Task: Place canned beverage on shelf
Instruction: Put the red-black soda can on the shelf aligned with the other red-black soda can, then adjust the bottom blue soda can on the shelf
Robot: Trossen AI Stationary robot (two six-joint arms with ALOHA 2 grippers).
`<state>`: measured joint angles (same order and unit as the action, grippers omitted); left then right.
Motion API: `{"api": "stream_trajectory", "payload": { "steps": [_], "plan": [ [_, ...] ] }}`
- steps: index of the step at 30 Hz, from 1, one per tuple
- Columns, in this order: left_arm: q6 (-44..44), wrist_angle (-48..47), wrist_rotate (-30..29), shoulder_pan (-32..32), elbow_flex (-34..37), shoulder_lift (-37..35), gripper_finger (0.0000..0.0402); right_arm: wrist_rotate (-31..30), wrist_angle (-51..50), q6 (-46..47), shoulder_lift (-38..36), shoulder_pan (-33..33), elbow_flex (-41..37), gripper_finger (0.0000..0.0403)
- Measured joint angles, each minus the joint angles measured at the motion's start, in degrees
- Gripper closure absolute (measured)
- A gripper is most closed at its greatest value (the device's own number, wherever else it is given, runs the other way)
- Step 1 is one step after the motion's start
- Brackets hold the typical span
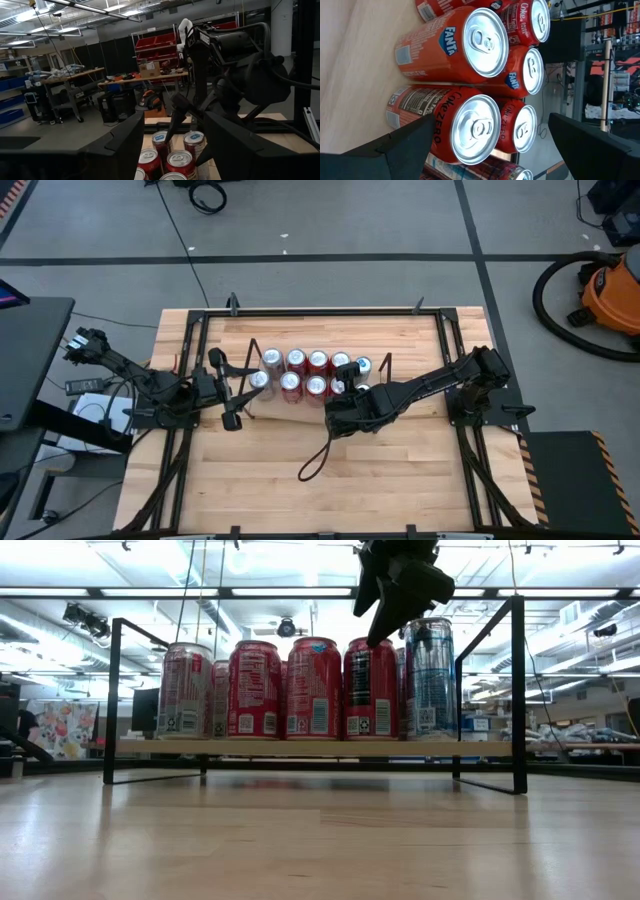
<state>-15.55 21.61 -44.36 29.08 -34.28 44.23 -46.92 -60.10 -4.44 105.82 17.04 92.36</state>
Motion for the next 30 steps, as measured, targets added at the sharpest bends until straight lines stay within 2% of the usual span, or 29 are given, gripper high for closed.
{"api": "stream_trajectory", "payload": {
  "steps": [13,20,30],
  "plan": [
    [0.0,0.0,0.0,0.0,0.0,0.0,0.0186,1.6,-0.6,-0.5,-0.1,1.8,2.4,0.0005],
    [0.0,-0.1,0.0,0.0,0.0,0.0,0.0186,7.2,-5.5,4.6,-0.1,3.9,1.4,0.0005],
    [1.0,-0.1,0.0,0.0,0.0,0.0,0.0186,2.2,-7.9,9.5,-0.1,7.6,-3.2,0.0005]
  ]
}}
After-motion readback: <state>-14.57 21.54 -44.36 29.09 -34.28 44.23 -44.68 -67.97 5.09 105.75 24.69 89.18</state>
